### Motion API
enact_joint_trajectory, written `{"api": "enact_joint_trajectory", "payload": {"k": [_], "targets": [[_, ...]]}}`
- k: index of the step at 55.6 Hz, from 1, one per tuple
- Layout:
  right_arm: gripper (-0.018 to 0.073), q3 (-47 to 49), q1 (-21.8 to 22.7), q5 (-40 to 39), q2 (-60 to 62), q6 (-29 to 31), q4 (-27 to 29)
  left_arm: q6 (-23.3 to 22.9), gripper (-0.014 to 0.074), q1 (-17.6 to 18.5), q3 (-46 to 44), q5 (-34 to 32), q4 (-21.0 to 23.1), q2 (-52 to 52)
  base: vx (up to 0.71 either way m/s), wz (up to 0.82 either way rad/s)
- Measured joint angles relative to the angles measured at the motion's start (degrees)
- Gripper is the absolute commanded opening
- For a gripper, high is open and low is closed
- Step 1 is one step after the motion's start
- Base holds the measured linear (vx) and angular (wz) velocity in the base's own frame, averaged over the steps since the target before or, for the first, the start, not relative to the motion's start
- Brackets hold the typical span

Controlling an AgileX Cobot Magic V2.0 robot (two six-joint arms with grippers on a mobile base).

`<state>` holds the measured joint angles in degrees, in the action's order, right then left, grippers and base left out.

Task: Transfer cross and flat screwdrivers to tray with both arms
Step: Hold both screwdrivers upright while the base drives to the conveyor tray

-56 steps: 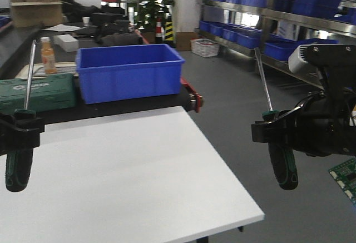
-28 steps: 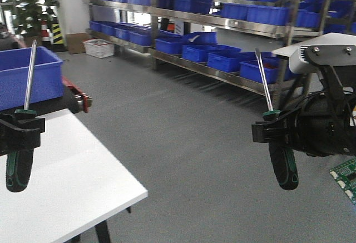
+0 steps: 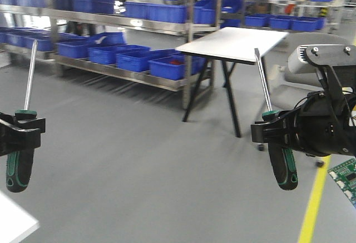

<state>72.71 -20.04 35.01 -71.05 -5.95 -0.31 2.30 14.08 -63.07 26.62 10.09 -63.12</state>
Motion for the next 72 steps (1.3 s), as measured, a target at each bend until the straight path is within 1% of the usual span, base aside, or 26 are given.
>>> {"api": "enact_joint_trajectory", "payload": {"k": [20,37,59,72], "targets": [[-0.0008,0.0,0.0,0.0,0.0,0.0,0.0,0.0,0.0003,0.0,0.0,0.0,0.0,0.0,0.22,-0.54],[-0.0008,0.0,0.0,0.0,0.0,0.0,0.0,0.0,0.0003,0.0,0.0,0.0,0.0,0.0,0.3,-0.4],[-0.0008,0.0,0.0,0.0,0.0,0.0,-0.1,0.0,0.0003,0.1,0.0,0.0,0.1,0.0,0.36,-0.23],[-0.0008,0.0,0.0,0.0,0.0,0.0,-0.1,0.0,0.0003,0.1,0.0,0.0,0.1,0.0,0.38,0.03]]}}
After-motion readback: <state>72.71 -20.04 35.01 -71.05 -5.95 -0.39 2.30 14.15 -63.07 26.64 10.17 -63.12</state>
